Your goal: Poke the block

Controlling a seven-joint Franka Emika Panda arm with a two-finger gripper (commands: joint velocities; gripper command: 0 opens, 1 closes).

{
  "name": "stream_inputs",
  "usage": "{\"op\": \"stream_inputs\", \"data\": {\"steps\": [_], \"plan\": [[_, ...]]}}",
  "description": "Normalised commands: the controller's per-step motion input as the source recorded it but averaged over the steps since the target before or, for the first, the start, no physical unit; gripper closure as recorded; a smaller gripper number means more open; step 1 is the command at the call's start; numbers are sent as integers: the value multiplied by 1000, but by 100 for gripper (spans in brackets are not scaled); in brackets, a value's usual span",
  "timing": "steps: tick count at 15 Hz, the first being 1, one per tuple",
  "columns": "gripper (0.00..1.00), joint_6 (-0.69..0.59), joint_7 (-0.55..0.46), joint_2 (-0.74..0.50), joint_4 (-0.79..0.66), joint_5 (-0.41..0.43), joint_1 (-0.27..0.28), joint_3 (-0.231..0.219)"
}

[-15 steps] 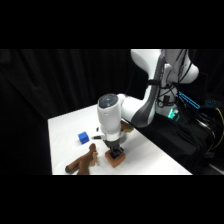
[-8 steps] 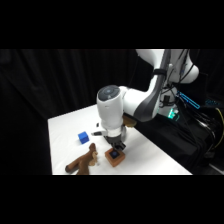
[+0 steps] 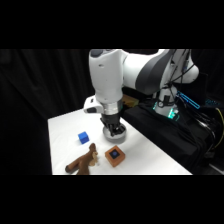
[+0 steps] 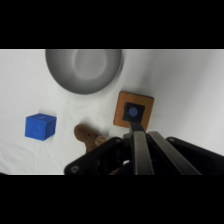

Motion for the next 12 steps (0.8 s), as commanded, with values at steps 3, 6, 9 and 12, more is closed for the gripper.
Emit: {"op": "stream_inputs", "data": {"steps": [3, 6, 9, 12], "plan": [[69, -174, -44, -54, 117, -5, -70, 67], [45, -128, -65, -55, 65, -3, -74, 66], [21, -175, -8, -77, 61, -12, -52, 70], [0, -195, 27, -93, 58, -59, -36, 62]]}}
